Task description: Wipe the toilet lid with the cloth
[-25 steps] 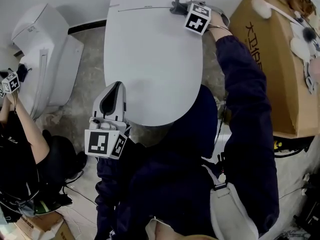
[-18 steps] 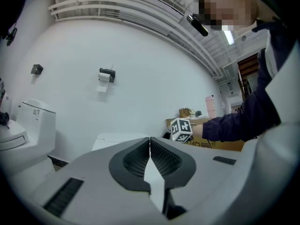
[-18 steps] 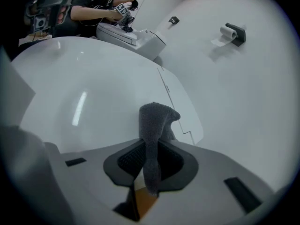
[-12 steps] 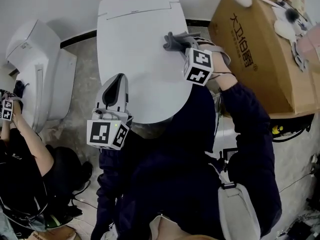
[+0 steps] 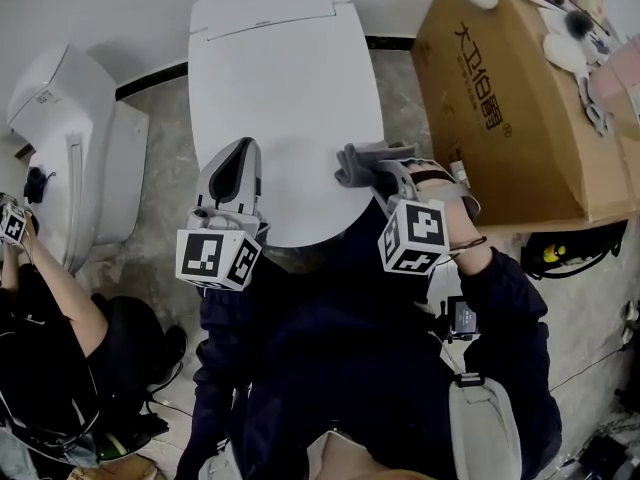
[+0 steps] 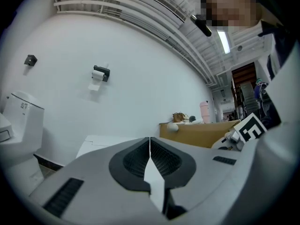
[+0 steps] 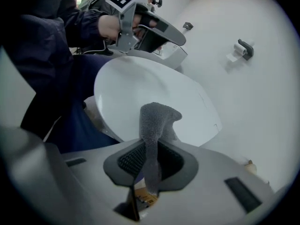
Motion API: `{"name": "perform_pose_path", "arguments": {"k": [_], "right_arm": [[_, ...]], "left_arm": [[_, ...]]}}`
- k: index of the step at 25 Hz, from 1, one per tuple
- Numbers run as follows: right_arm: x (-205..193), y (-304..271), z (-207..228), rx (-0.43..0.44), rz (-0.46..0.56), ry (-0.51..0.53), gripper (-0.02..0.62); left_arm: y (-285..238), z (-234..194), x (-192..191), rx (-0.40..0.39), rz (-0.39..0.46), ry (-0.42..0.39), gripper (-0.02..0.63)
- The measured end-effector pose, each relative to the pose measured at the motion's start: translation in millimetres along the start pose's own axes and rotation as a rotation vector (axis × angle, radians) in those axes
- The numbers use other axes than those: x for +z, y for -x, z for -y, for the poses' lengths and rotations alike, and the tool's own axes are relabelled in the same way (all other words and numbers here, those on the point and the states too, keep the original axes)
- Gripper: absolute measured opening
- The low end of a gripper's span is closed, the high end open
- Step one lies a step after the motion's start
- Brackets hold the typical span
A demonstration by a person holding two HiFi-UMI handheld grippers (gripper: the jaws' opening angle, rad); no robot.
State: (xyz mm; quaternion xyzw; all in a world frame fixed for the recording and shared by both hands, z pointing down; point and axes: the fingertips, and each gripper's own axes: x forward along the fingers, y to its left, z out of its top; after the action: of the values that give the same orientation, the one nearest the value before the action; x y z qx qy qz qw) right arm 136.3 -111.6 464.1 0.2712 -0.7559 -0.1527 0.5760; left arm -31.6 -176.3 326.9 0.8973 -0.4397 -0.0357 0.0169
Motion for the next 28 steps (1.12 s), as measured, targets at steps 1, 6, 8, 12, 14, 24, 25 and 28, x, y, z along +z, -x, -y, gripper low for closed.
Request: {"name": "perform_pose_path", "arguments": {"k": [1,6,8,12,14,24,25,28], "right_arm": [[0,4,-5,0.021,-0.001,0.003,0.075],[1,8,6,0.077,0.057,-0.018,0.078],[2,2,41,0.013,0.071,-0.024,0.078],[11,-26,131,-0.152,0.087,0.006,0.078],[21,-48,177,-0.237,0.095,0.033,0.078],[68,-170,309,-0.320,0.042,0.074,0.078],[71,-180,312,-0.301,0.033,0.066,0.078],[74,-203,313,-0.242,-0.010,0.064,0.078]], "left_arm": [[-1,0,0,0.000,0.000,0.002,0.017],[-1,4,-2,-0.002,-0.007,-0.002,0.017],[2,4,-2,0.001,-0.012,-0.007,0.017],[10,3,-4,0.023,-0.026,-0.014,0.017],[15,1,-4,0.042,-0.033,-0.018,0.017],[51,-22,-9,0.163,-0.077,-0.030,0.017],[54,-25,-10,0.174,-0.081,-0.031,0.017],[60,-31,-12,0.199,-0.089,-0.027,0.017]]}}
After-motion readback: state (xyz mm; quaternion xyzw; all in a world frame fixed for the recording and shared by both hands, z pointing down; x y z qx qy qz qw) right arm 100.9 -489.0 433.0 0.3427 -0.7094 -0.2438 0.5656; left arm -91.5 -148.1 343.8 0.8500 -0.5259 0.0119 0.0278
